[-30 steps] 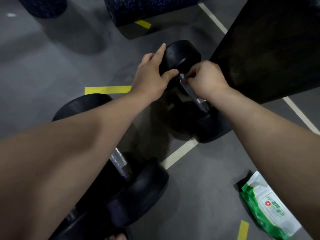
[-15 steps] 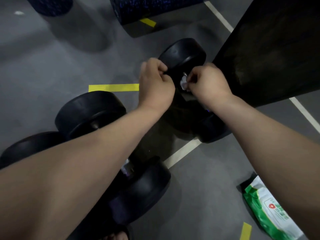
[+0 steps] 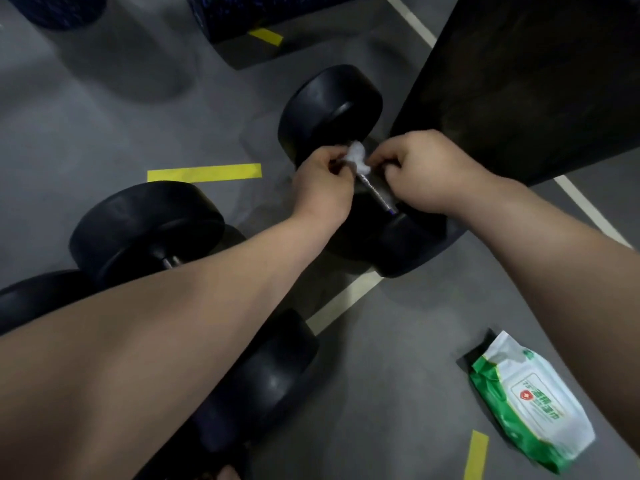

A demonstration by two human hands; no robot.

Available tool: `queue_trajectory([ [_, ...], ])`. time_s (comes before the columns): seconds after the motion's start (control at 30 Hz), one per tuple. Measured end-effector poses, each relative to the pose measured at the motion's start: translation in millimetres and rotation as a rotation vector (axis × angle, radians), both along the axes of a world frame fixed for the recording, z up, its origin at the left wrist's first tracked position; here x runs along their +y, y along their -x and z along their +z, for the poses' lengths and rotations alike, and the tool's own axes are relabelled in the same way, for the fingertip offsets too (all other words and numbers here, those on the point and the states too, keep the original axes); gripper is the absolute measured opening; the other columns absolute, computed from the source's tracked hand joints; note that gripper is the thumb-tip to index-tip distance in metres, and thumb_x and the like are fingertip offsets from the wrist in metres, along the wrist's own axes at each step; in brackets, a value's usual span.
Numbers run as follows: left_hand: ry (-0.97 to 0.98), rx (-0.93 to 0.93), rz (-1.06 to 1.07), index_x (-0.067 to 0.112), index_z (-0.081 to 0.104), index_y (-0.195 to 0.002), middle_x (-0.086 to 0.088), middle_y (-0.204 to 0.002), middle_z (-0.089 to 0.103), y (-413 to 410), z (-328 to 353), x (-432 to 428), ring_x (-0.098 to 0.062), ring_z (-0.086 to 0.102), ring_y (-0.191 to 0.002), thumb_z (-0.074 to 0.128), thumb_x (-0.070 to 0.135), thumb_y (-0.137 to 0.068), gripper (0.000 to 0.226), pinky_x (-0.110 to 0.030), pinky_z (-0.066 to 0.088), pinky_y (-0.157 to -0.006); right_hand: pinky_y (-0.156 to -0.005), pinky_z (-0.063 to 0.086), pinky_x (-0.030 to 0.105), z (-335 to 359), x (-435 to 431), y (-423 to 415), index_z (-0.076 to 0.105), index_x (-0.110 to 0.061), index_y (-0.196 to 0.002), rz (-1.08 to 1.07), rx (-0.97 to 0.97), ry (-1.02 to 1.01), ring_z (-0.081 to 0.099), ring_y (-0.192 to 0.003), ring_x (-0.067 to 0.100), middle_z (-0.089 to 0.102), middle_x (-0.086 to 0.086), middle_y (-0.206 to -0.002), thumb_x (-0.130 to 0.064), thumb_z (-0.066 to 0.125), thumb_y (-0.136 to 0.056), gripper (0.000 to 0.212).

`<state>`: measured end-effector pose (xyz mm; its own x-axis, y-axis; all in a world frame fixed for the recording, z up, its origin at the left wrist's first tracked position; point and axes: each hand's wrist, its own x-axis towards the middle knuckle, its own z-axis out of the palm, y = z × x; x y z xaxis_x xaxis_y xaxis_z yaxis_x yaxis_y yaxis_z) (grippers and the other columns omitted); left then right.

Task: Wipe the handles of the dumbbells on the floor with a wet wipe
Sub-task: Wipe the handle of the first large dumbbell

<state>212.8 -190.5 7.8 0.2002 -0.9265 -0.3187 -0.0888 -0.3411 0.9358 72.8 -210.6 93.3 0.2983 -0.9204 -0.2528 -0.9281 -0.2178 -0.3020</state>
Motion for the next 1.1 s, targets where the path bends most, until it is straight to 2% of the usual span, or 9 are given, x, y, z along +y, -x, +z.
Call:
queue_trajectory([
  [0.13,-0.044,0.038,0.121,0.025,0.071,-0.098,0.008,-0.093,0.074,10.3,-0.9,-2.0,-0.007,0.070,-0.088,0.079,0.031,-0.084,0.017,-0.034,0.058,-0.088,-0.079,0.054,0.035,1.0,23.4,10.5,0.075,-0.024,-0.100,-0.108,-0.056,0.054,0.064,-0.086,0.018,0.072,-0.003,-0.093,-0.016,0.049,-0.089,0.030],
  [0.3,-0.288,0.345,0.353,0.020,0.070,-0.084,-0.002,-0.083,0.076,22.4,3.2,-13.0,-0.023,0.074,-0.080,0.082,0.027,-0.081,0.014,-0.044,0.062,-0.083,-0.061,0.051,0.034,-4.9,33.9,0.4,0.069,-0.019,-0.078,-0.199,-0.037,0.200,0.059,-0.068,0.021,0.065,-0.001,-0.072,-0.024,0.047,-0.086,0.023],
  [0.4,-0.348,0.473,0.433,0.014,0.073,-0.089,-0.007,-0.081,0.076,23.0,7.2,-19.3,-0.025,0.074,-0.078,0.083,0.023,-0.082,0.015,-0.043,0.062,-0.084,-0.054,0.048,0.033,-5.6,35.2,1.3,0.065,-0.018,-0.073,-0.181,-0.046,0.217,0.057,-0.061,0.019,0.061,-0.001,-0.066,-0.024,0.046,-0.086,0.023],
  [0.5,-0.440,0.555,0.441,0.012,0.075,-0.092,-0.009,-0.083,0.077,27.1,1.4,-18.6,-0.027,0.075,-0.079,0.081,0.029,-0.084,0.020,-0.042,0.062,-0.081,-0.050,0.044,0.030,-7.9,36.7,2.7,0.064,-0.017,-0.071,-0.198,-0.082,0.271,0.056,-0.059,0.018,0.061,0.000,-0.064,-0.024,0.046,-0.085,0.023],
  [0.63,-0.579,0.611,0.349,0.008,0.073,-0.109,-0.006,-0.096,0.075,31.8,-13.9,-13.2,-0.025,0.072,-0.089,0.067,0.020,-0.091,0.023,-0.041,0.059,-0.087,-0.049,0.046,0.035,-11.9,41.7,4.4,0.063,-0.013,-0.069,-0.275,-0.198,0.386,0.055,-0.055,0.018,0.059,0.002,-0.062,-0.018,0.047,-0.086,0.024],
  [0.77,-0.586,0.720,0.435,0.009,0.077,-0.103,-0.015,-0.093,0.077,28.1,-14.4,-20.4,-0.034,0.075,-0.086,0.066,0.023,-0.090,0.022,-0.053,0.061,-0.082,-0.055,0.046,0.039,-17.1,45.9,6.7,0.064,-0.008,-0.070,-0.307,-0.265,0.501,0.056,-0.061,0.019,0.061,0.005,-0.066,-0.014,0.045,-0.085,0.024],
  [0.93,-0.593,0.689,0.457,0.013,0.079,-0.099,-0.012,-0.092,0.078,31.9,-21.9,-22.2,-0.033,0.076,-0.085,0.074,0.029,-0.086,0.021,-0.052,0.061,-0.083,-0.058,0.045,0.043,-20.4,47.1,11.4,0.060,-0.004,-0.068,-0.396,-0.360,0.624,0.054,-0.062,0.022,0.057,0.008,-0.065,-0.011,0.042,-0.085,0.026],
  [1.03,-0.601,0.640,0.346,0.014,0.080,-0.080,-0.011,-0.089,0.078,31.0,-26.3,-18.9,-0.032,0.075,-0.083,0.075,0.023,-0.085,0.011,-0.050,0.060,-0.085,-0.060,0.045,0.039,-20.8,47.1,13.0,0.061,-0.002,-0.070,-0.461,-0.417,0.649,0.055,-0.065,0.022,0.058,0.009,-0.067,-0.010,0.042,-0.085,0.025],
  [1.1,-0.524,0.615,0.280,0.016,0.080,-0.085,-0.008,-0.092,0.078,22.4,-23.9,-20.8,-0.029,0.075,-0.086,0.077,0.026,-0.085,0.010,-0.046,0.059,-0.086,-0.062,0.044,0.030,-20.6,50.8,14.5,0.062,-0.003,-0.073,-0.483,-0.441,0.633,0.055,-0.069,0.020,0.059,0.008,-0.071,-0.009,0.042,-0.086,0.024],
])
